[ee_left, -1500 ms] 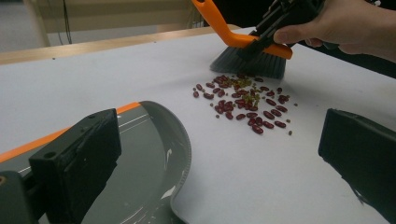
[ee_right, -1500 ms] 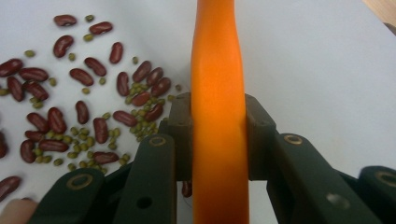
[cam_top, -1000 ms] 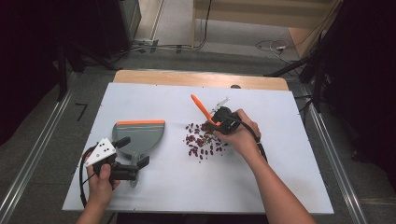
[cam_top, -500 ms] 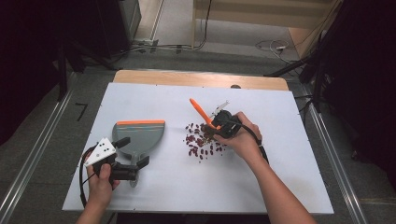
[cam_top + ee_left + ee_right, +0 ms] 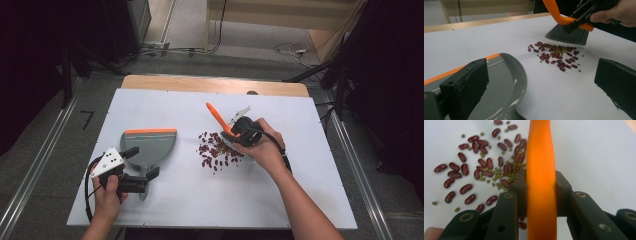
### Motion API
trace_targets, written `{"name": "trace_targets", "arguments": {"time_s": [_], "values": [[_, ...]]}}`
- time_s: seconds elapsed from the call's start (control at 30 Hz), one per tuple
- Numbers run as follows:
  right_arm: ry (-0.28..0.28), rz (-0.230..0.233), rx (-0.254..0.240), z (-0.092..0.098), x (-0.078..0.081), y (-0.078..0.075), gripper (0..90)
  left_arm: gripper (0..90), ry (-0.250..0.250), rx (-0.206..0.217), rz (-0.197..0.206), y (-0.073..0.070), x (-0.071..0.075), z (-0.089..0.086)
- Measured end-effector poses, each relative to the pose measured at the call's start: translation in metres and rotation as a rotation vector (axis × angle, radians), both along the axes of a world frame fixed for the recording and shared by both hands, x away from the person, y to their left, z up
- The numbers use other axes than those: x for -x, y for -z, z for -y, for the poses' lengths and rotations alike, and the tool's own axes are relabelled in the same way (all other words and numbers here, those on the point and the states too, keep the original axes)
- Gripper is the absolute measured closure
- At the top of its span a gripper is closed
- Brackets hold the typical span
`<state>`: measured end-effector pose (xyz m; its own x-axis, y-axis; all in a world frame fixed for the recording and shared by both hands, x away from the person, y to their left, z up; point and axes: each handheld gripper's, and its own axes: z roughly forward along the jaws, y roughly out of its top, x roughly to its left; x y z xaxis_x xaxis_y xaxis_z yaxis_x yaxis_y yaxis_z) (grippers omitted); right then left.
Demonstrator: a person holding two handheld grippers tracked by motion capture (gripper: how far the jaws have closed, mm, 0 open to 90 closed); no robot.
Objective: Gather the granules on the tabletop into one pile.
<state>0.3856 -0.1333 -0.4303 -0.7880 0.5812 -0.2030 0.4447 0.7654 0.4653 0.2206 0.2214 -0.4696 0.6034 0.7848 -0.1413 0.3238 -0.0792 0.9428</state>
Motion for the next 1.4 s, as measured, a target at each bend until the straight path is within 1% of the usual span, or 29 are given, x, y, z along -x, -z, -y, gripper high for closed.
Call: {"name": "trace_targets", "arguments": {"time_s": [0.03, 0.1, 0.23, 0.27, 0.3, 0.33, 0.37, 0.4, 0.5, 0.57, 0.6, 0.7, 0.77, 0.8, 0.83, 0.87, 0.93, 1.0, 1.03, 1.13, 1.17, 1.27, 1.3, 1.33, 1.4], "values": [[0.003, 0.004, -0.006, 0.001, -0.002, -0.003, 69.0, 0.0, 0.0, 0.0, 0.0, 0.0, 0.0, 0.0], [-0.013, 0.019, -0.012, 0.001, -0.007, -0.008, 68.9, 0.0, 0.0, 0.001, 0.001, 0.0, 0.0, 0.0], [-0.063, 0.044, 0.005, -0.008, -0.02, -0.014, 68.9, 0.0, 0.0, 0.002, 0.002, 0.0, 0.0, 0.0], [-0.065, 0.046, 0.008, -0.011, -0.023, -0.015, 69.0, 0.0, -0.002, 0.001, 0.003, -0.001, 0.0, -0.001], [-0.139, 0.093, 0.019, -0.017, -0.032, -0.014, 68.9, 0.0, -0.003, 0.003, 0.004, -0.001, 0.001, -0.002], [-0.139, 0.093, 0.019, -0.017, -0.032, -0.014, 68.9, 0.0, -0.005, 0.008, 0.004, -0.001, 0.001, -0.002], [-0.177, 0.126, 0.023, -0.021, -0.036, -0.013, 68.9, 0.0, -0.007, 0.011, 0.004, -0.001, 0.001, -0.003], [-0.192, 0.141, 0.023, -0.025, -0.04, -0.011, 68.9, 0.0, -0.007, 0.01, 0.006, -0.001, 0.001, -0.003], [-0.218, 0.14, 0.021, -0.037, -0.051, -0.006, 68.9, 0.0, -0.009, 0.011, 0.004, -0.001, 0.002, -0.005], [-0.249, 0.133, 0.037, -0.047, -0.056, -0.001, 68.9, 0.0, -0.009, 0.013, 0.004, -0.001, 0.002, -0.006], [-0.248, 0.133, 0.042, -0.052, -0.057, 0.001, 68.9, 0.0, -0.01, 0.013, 0.005, 0.0, 0.002, -0.006], [-0.284, 0.127, 0.069, -0.067, -0.06, 0.006, 68.9, 0.0, -0.016, 0.021, 0.004, 0.0, 0.002, -0.009], [-0.308, 0.111, 0.091, -0.076, -0.06, 0.01, 69.0, 0.0, -0.02, 0.027, 0.004, 0.0, 0.002, -0.012], [-0.328, 0.092, 0.094, -0.079, -0.06, 0.012, 69.0, 0.0, -0.023, 0.028, 0.003, 0.0, 0.003, -0.013], [-0.344, 0.085, 0.081, -0.083, -0.058, 0.014, 69.0, 0.0, -0.025, 0.029, 0.003, 0.0, 0.003, -0.014], [-0.356, 0.087, 0.089, -0.086, -0.056, 0.014, 69.0, 0.0, -0.026, 0.03, 0.003, 0.0, 0.003, -0.015], [-0.372, 0.069, 0.107, -0.088, -0.054, 0.014, 69.0, 0.0, -0.03, 0.033, 0.004, 0.0, 0.003, -0.016], [-0.374, 0.06, 0.109, -0.087, -0.051, 0.015, 69.0, 0.0, -0.029, 0.029, 0.005, 0.0, 0.004, -0.016], [-0.385, 0.055, 0.105, -0.086, -0.05, 0.015, 68.9, 0.0, -0.031, 0.031, 0.004, 0.0, 0.004, -0.017], [-0.394, 0.05, 0.096, -0.084, -0.043, 0.017, 68.8, 0.0, -0.033, 0.033, 0.002, 0.0, 0.003, -0.017], [-0.405, 0.059, 0.097, -0.083, -0.041, 0.017, 68.7, 0.0, -0.032, 0.032, 0.002, 0.001, 0.003, -0.017], [-0.441, 0.059, 0.094, -0.081, -0.033, 0.019, 68.5, 0.0, -0.032, 0.03, 0.001, 0.001, 0.003, -0.016], [-0.442, 0.065, 0.093, -0.08, -0.031, 0.019, 68.5, 0.0, -0.029, 0.027, -0.001, 0.001, 0.003, -0.016], [-0.458, 0.063, 0.096, -0.079, -0.029, 0.019, 68.5, 0.0, -0.028, 0.027, -0.001, 0.001, 0.002, -0.016], [-0.473, 0.06, 0.094, -0.076, -0.024, 0.019, 68.4, 0.0, -0.028, 0.025, -0.003, 0.002, 0.002, -0.015]]}}
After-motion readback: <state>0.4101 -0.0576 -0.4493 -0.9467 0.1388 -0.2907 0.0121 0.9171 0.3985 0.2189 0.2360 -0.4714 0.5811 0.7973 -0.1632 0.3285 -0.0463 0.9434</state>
